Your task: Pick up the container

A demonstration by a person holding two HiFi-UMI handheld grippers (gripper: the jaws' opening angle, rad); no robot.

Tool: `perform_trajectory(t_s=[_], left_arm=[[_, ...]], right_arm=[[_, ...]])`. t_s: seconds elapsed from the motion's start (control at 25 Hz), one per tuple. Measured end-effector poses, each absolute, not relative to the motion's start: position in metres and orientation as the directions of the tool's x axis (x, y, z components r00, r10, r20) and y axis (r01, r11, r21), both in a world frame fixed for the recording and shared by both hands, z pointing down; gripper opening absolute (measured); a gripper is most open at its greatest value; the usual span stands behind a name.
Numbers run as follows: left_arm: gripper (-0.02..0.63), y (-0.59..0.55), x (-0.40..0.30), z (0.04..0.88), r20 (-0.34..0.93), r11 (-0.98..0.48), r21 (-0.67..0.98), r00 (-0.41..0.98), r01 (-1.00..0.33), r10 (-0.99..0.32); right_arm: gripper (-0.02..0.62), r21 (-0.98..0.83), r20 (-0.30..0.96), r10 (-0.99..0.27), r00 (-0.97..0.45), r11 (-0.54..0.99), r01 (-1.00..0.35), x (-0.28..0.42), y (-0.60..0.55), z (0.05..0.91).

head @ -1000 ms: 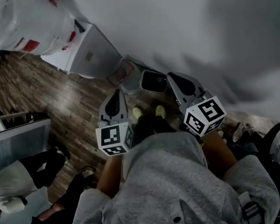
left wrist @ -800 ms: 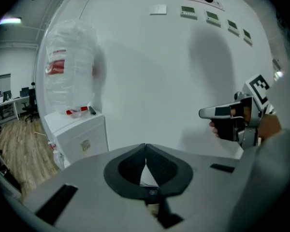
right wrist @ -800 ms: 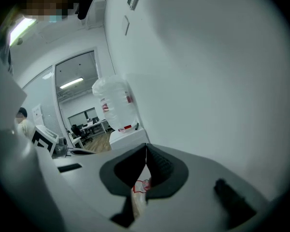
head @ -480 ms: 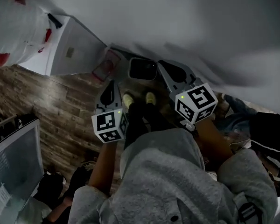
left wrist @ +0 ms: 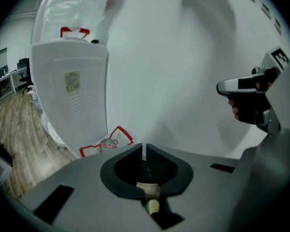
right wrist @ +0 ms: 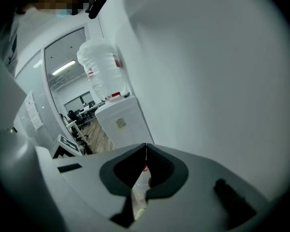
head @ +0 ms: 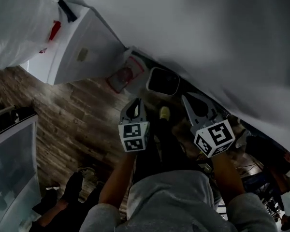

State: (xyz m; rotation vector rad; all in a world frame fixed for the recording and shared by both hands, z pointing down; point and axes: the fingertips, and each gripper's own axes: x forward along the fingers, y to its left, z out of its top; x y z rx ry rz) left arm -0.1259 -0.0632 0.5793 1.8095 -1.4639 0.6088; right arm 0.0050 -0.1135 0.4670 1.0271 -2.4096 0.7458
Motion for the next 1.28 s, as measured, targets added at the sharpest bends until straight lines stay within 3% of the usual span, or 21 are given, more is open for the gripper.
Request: perform_trajectory(t_s=[0.2,0.28,0.36,0.72,1.0,1.28], left_arm=[[0.019,-0.062,-0.119,0.665,0.772,-0.068,0.285,0.271,-0.956,-0.575],[0.107,-0.061,-0.114,0.697,0.784,-0.066,0.301,0.286,-0.951,-0.551],[0.140,-0.059,-0.109,0.727,0.798,-0.068,0.307,0.296,-0.949,-0.525],[0.167,-0.040,-0.090,0.860,0.848,0.013,0.326,0.287,-0.945,-0.445],[0.189,-0.049,-0.093,0.957,0.853,0.105,0.337,0.256,-0.936,-0.456],[0.206,-0.054,-0.083,1.010,0.846,0.066,0.364,0.300,-0.929,-0.441]], right_arm=[[0.025,-0.334,0.599,-0.484,-0.637,0.573,-0.749,-0.002,-0.119,0.537],[0.025,-0.320,0.614,-0.469,-0.635,0.588,-0.743,-0.003,-0.119,0.563],[0.025,-0.313,0.626,-0.454,-0.634,0.599,-0.737,-0.003,-0.117,0.585],[0.025,-0.398,0.634,-0.374,-0.677,0.593,-0.700,-0.011,-0.102,0.675],[0.025,-0.412,0.626,-0.356,-0.693,0.603,-0.682,-0.009,-0.081,0.751],[0.025,-0.482,0.595,-0.340,-0.728,0.573,-0.662,-0.009,-0.076,0.789]])
